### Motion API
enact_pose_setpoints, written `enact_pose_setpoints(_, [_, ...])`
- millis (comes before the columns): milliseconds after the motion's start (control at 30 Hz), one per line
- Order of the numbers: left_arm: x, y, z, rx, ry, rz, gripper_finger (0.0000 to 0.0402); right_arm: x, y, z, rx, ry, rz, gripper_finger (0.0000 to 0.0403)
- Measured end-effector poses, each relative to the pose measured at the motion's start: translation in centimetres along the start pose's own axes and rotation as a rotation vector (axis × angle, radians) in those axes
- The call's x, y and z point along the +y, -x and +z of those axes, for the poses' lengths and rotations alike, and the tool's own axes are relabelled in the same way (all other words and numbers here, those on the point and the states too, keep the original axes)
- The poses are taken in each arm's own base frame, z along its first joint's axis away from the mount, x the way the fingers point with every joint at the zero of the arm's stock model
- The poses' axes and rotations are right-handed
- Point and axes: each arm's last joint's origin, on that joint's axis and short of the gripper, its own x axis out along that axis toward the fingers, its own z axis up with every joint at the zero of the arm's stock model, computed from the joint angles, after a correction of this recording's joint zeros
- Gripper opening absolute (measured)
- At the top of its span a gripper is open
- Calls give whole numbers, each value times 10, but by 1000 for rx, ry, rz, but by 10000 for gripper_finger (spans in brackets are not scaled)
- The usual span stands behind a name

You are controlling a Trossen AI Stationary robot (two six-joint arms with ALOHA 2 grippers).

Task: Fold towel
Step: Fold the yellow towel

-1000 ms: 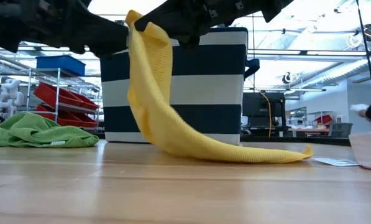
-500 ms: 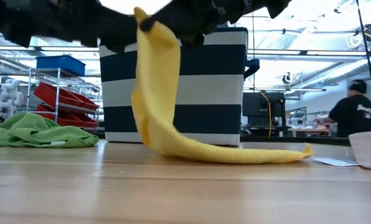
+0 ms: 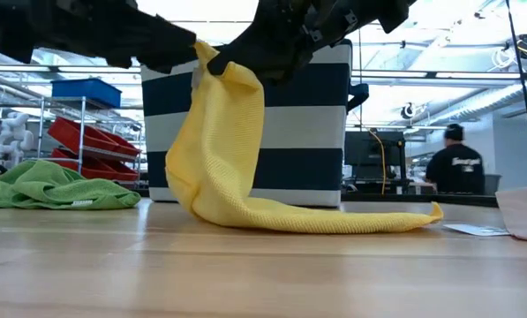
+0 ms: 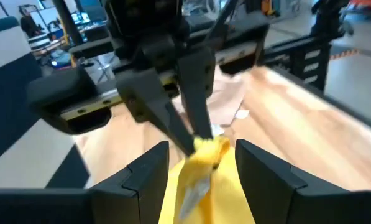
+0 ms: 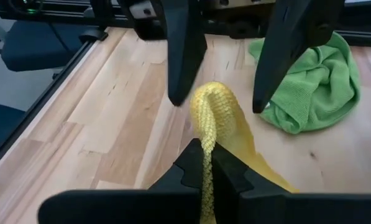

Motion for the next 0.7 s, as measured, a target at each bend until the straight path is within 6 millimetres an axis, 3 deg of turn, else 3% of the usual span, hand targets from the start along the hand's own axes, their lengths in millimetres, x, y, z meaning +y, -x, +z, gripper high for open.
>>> enact_pose_setpoints(467, [0,0,-2,28,-92,19,191,2,0,0,-5,-3,11,6])
enact_pose_setpoints(700, [-1,-1,1,7,-147,3,136,2,0,4,-35,-10,17,6])
